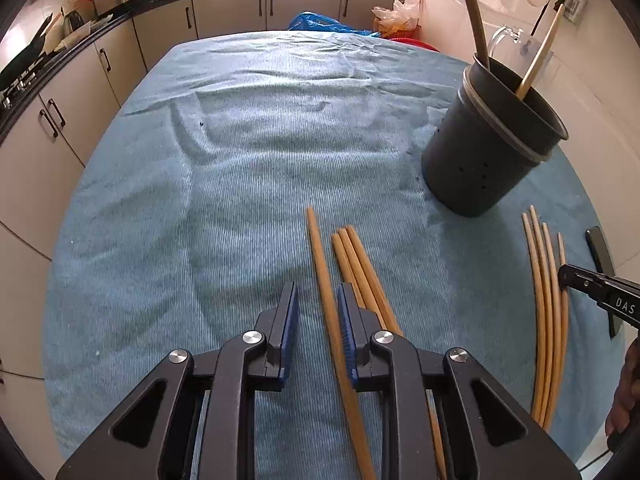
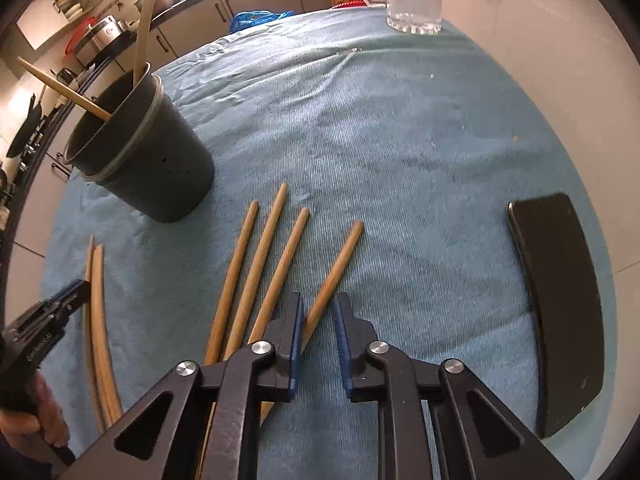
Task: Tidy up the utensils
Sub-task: 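Close the right gripper on a chopstick while the left gripper grasps another, then raise the held chopsticks upright and carry them over the holder cup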
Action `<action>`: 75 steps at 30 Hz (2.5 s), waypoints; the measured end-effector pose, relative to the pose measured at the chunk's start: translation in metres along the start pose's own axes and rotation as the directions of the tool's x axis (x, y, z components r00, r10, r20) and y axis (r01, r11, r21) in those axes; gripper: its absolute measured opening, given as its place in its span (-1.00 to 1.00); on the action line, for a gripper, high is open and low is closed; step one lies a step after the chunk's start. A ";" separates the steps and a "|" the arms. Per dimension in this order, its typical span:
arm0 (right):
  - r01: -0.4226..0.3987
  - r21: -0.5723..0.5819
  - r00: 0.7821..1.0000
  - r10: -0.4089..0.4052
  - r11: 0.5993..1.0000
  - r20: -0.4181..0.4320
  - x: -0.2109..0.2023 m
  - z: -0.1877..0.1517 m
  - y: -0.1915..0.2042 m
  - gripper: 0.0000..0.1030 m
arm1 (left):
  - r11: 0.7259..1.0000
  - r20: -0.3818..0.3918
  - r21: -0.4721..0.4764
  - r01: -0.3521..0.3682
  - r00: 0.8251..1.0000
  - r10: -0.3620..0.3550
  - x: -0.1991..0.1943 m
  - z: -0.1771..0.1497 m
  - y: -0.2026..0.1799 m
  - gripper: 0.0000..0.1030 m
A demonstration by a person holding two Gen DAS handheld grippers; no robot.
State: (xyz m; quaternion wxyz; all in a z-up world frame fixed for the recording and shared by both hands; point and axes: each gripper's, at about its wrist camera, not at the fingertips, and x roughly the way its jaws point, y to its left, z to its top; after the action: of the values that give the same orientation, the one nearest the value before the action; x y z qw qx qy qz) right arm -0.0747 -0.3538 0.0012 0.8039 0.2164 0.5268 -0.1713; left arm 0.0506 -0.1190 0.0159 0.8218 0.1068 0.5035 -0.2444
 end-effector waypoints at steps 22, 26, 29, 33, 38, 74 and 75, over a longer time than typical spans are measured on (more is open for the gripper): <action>-0.186 0.002 0.963 0.182 0.983 0.200 -0.087 -0.007 -0.010 -0.87 | 0.989 0.148 -0.084 0.119 0.983 -0.106 -0.075 -0.011 0.010 -0.88; -0.199 -0.036 0.950 0.201 0.979 0.240 -0.104 -0.009 -0.005 -0.87 | 0.988 0.198 -0.091 0.126 0.974 -0.106 -0.100 -0.012 0.006 -0.88; -0.208 -0.068 0.940 0.219 0.976 0.260 -0.113 -0.011 -0.001 -0.87 | 0.988 0.223 -0.091 0.129 0.969 -0.106 -0.114 -0.014 0.003 -0.88; -0.223 -0.103 0.930 0.243 0.969 0.276 -0.124 -0.017 0.003 -0.87 | 0.988 0.256 -0.083 0.131 0.961 -0.106 -0.134 -0.015 -0.005 -0.88; -0.244 -0.127 0.916 0.271 0.961 0.296 -0.138 -0.020 0.002 -0.87 | 0.988 0.286 -0.076 0.131 0.953 -0.105 -0.152 -0.019 -0.014 -0.88; -0.360 -0.302 0.789 0.461 0.882 0.406 -0.219 -0.015 -0.031 -0.87 | 0.993 0.392 -0.094 0.068 0.920 -0.026 -0.228 -0.011 -0.081 -0.88; -0.366 -0.304 0.786 0.467 0.879 0.404 -0.220 -0.014 -0.032 -0.87 | 0.993 0.389 -0.094 0.065 0.921 -0.023 -0.230 -0.010 -0.084 -0.88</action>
State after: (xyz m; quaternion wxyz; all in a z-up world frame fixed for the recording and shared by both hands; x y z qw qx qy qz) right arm -0.1868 -0.3632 0.1930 0.9422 0.1945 0.2719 0.0210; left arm -0.0862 -0.1194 0.2195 0.9039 0.0017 0.3455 -0.2523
